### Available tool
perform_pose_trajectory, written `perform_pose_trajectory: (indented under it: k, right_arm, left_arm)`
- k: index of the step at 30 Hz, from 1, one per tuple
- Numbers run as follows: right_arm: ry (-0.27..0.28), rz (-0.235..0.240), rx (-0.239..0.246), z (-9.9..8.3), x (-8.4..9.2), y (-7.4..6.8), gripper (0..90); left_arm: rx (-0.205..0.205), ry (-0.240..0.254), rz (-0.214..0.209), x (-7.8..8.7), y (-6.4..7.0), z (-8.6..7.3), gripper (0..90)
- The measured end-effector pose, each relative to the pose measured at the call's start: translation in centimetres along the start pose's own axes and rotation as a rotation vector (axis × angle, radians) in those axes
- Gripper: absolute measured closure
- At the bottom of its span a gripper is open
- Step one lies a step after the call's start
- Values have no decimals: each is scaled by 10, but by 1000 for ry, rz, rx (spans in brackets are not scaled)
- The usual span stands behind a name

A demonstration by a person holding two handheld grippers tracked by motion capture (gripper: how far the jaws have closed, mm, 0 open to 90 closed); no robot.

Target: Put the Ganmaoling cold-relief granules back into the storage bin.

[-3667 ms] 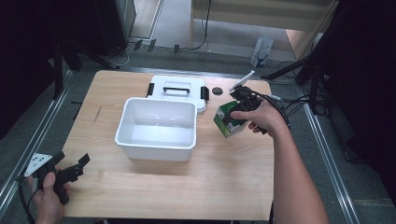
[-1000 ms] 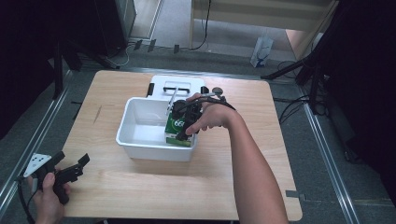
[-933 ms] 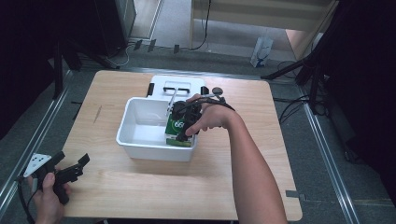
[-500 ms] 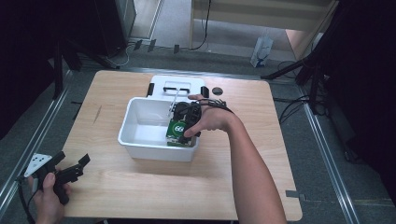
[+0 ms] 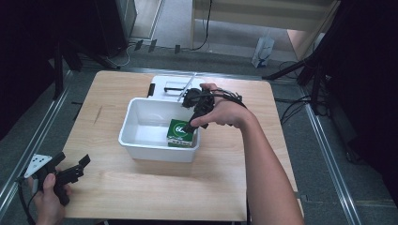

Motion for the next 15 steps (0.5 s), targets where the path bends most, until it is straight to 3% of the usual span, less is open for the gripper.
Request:
perform_pose_trajectory:
  k: [2,5,6,10,12,13,14,15]
  right_arm:
    - [25,-5,-48,-5,11,7,0]
    - [38,-20,-79,-10,17,13,0]
    - [47,-33,-113,-16,22,20,0]
    - [46,-50,-159,-30,29,29,0]
    - [38,-78,-216,-46,34,39,0]
    - [38,-78,-216,-46,34,39,0]
    - [37,-102,-265,-58,37,47,0]
    - [37,-102,-265,-58,37,47,0]
  left_arm:
    - [-2,-3,2,0,0,0,10]
    - [-4,-4,4,0,0,0,10]
    - [-5,-5,5,0,0,0,10]
    - [-2,-3,8,0,0,0,10]
    - [-1,-4,7,0,0,0,10]
    - [-1,-4,7,0,0,0,10]
    - [-3,-3,9,0,0,0,10]
    - [-3,-3,9,0,0,0,10]
Point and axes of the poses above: each handheld gripper's, and its own axes: x roughly backward along the jaws, z roughly out of its top, y roughly to its right, the point moved 10 cm from there along -x, roughly forward along the jaws, and after that the axes turned 9 degrees about -x, right-handed, at the moved point
